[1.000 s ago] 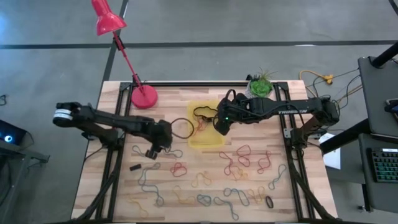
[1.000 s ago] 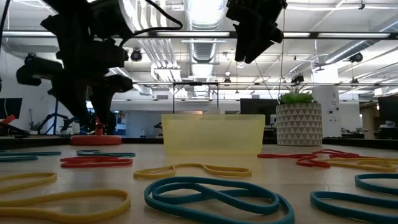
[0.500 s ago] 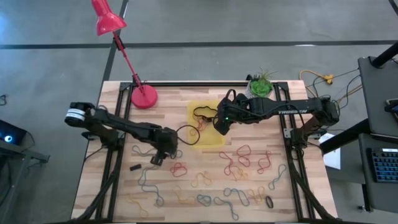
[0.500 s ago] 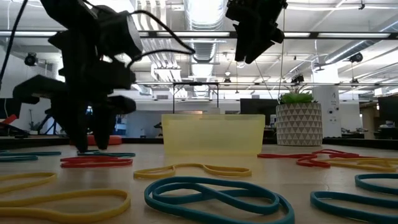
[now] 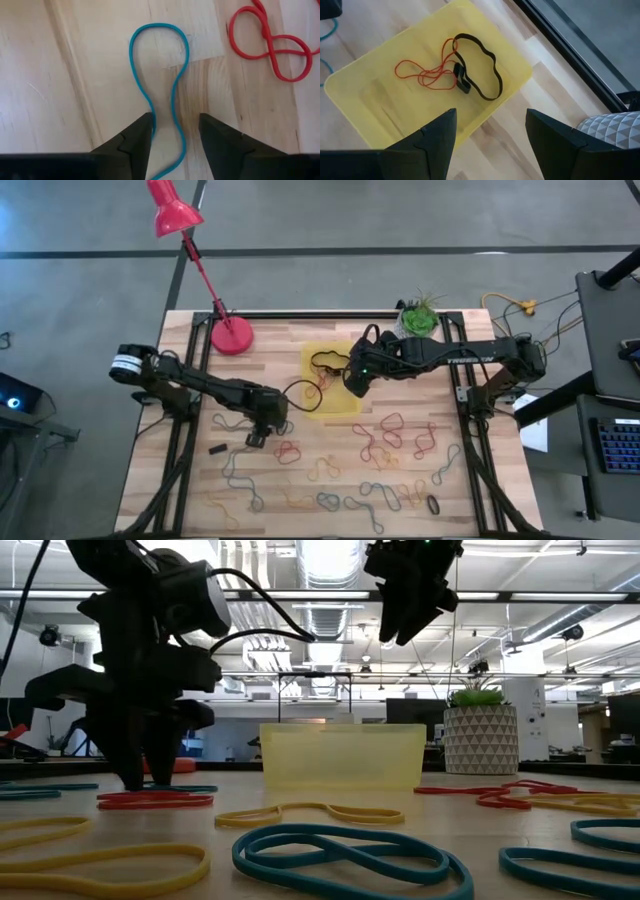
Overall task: Pick and place rubber bands into bin
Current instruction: Put the blue rubber band into the yellow bin
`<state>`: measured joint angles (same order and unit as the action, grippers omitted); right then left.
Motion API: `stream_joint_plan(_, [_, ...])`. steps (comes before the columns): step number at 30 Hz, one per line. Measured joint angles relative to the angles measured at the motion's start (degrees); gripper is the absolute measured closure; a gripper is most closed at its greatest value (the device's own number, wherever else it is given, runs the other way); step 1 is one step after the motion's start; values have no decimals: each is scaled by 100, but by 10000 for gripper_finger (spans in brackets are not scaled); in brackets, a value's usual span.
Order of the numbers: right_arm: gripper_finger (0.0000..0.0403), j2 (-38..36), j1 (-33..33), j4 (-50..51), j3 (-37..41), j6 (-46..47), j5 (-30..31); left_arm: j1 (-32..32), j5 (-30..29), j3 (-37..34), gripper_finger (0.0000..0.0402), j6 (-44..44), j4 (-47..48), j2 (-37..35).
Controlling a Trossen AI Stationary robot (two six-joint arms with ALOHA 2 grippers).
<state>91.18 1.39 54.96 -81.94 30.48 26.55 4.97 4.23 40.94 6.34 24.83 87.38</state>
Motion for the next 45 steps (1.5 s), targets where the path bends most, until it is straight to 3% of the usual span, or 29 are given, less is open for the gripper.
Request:
stream_joint_plan(13, [179, 0, -2, 27, 227, 323, -42, 7, -12, -34, 396, -19, -171, 410])
stream_joint_plan(19, [179, 0, -4, 31, 270, 302, -240, -7, 36, 133, 401, 0, 230, -12])
stream_joint_plan(26, [179, 0, -2, -12, 285, 254, -204, -177, -993, 1017, 401, 379, 1065, -920])
stream_joint_plan(31, [179, 0, -2, 13, 287, 249, 32, -352, -1712, 1789, 401, 1232, 1169, -1028])
stream_joint_plan(37, [179, 0, -69, 258, 287, 281, 50, -922, -1399, 2404, 401, 2514, 223, -355])
stream_joint_plan(41, [179, 0, -293, 856, 287, 286, 48, -1266, -550, 2740, 401, 2681, -433, 344])
stream_joint_plan(45, [179, -2, -722, 1678, 299, 169, 45, -1307, -435, 2969, 387, 2657, -318, 1111])
